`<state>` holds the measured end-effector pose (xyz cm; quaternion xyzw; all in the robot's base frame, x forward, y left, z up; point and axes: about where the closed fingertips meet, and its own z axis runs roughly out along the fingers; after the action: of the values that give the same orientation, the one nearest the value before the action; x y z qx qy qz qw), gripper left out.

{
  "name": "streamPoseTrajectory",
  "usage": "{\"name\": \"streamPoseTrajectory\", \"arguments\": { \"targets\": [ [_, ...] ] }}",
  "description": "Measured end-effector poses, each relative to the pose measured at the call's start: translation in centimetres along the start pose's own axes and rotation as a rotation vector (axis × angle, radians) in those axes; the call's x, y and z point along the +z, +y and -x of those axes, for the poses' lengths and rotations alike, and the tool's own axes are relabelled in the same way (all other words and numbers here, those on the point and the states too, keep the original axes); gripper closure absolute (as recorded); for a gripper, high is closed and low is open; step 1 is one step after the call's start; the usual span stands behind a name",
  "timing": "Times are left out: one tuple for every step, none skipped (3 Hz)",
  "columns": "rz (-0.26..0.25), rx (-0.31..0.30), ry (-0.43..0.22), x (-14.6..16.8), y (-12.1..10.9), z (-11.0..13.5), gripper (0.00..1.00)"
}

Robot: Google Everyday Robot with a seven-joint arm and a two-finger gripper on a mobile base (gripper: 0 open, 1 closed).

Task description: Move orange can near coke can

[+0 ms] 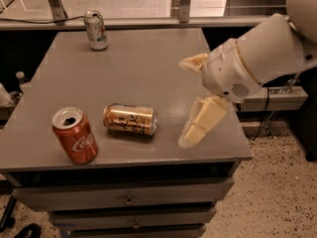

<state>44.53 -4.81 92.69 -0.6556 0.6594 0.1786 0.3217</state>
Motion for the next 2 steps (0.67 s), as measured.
{"name": "streamPoseTrajectory", "arguments": {
  "targets": [
    [-0.093,-0.06,-0.014,-6.4,-2.1,-0.2,0.0],
    [-0.203,-0.099,-0.049,-13.3,-4.0,-1.5,0.0]
  ]
}}
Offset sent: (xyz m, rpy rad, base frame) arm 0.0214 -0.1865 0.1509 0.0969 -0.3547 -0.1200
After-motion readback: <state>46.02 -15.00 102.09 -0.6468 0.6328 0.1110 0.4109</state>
